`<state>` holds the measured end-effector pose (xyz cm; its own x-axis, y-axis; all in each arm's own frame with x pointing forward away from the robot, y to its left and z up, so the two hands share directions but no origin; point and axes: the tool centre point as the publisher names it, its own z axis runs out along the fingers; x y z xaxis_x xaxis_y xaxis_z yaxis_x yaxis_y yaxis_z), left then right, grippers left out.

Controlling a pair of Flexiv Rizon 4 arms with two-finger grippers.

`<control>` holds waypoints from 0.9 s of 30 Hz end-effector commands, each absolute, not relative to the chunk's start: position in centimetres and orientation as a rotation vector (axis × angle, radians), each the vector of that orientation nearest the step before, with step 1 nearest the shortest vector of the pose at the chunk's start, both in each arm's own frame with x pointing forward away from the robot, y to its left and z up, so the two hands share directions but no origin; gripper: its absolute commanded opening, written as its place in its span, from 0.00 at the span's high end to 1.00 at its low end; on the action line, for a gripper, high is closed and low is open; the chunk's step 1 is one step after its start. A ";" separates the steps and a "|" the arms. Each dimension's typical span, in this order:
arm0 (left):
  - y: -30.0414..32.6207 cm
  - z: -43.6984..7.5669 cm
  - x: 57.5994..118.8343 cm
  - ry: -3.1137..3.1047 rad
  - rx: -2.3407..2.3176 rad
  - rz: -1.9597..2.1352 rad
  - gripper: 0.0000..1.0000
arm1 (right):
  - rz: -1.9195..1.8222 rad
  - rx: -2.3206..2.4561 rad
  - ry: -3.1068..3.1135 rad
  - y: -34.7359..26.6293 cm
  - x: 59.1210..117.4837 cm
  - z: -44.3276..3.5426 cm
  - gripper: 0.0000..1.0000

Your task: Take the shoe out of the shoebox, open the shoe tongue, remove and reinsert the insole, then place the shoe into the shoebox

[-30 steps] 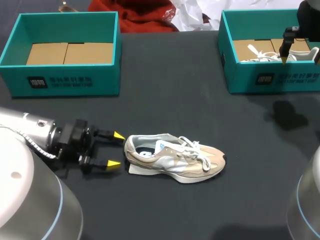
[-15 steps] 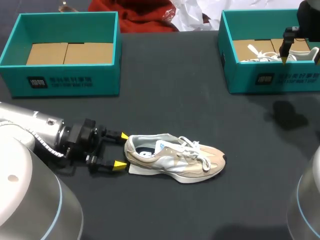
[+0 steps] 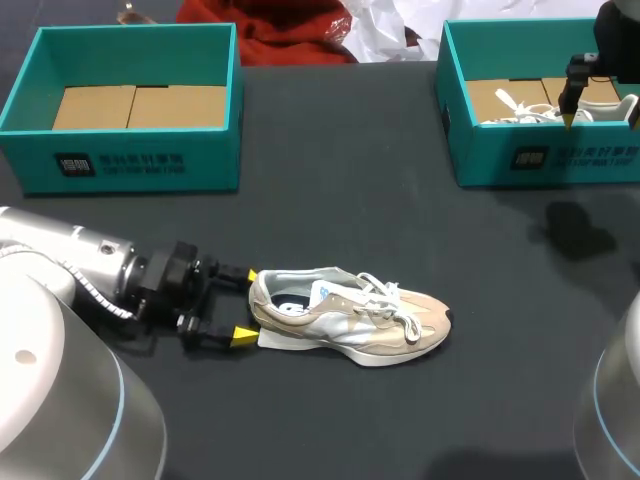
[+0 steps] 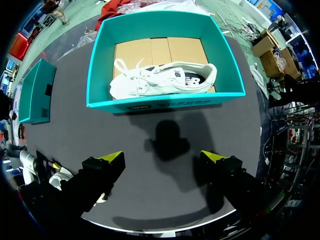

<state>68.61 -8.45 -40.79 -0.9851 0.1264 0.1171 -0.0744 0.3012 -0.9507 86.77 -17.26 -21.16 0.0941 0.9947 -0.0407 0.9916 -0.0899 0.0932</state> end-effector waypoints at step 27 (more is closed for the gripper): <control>-11.5 -41.3 68.9 -2.366 -0.036 1.808 0.00 | 0.051 2.249 2.050 -17.3 86.7 -21.2 0.00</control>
<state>68.76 -10.93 -41.01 -0.9869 0.1138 0.1142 -0.0802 0.2677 -0.9602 86.77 -17.26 -21.16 0.0940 0.9947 -0.0407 0.9916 -0.0899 0.0932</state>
